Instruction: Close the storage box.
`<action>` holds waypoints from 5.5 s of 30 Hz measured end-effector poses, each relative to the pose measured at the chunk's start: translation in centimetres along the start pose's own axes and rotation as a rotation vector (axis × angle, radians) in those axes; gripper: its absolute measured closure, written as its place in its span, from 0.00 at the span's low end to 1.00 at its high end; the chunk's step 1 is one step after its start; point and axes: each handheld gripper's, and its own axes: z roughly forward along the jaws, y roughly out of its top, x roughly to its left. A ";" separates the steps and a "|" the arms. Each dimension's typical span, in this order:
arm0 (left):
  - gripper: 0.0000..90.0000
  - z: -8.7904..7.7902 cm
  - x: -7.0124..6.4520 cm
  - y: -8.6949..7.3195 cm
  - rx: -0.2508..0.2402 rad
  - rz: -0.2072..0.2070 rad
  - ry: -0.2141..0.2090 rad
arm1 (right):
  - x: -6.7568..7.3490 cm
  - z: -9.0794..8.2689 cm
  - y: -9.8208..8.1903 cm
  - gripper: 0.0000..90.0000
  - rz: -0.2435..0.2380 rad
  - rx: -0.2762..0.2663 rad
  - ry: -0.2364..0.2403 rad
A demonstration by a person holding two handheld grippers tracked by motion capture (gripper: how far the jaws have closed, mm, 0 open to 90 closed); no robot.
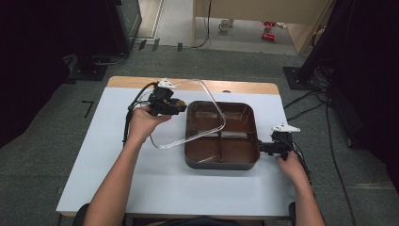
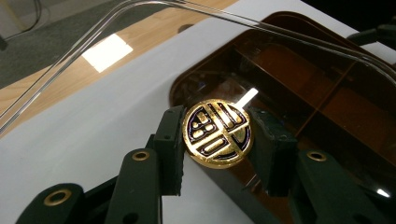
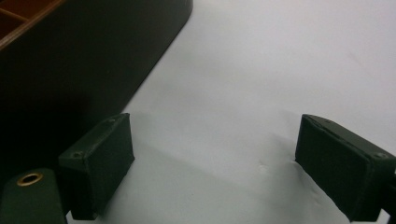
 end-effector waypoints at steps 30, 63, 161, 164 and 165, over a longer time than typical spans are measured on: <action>0.66 7.2 -6.5 1.5 0.072 0.222 -0.220 | -0.3 0.1 0.0 0.12 0.027 0.012 0.020; 0.64 10.3 -7.8 1.6 0.072 0.215 -0.308 | -0.3 0.1 0.0 0.12 0.024 0.012 0.019; 0.23 0.4 -4.0 -16.6 0.065 -0.033 0.132 | -0.3 0.1 0.1 0.12 0.030 0.012 0.021; 0.23 0.4 -4.2 -17.0 0.036 -0.027 0.143 | -0.3 0.1 0.1 0.12 0.029 0.011 0.022; 0.23 0.4 -4.3 -17.1 0.034 -0.028 0.145 | -0.3 0.1 0.1 0.12 0.029 0.011 0.022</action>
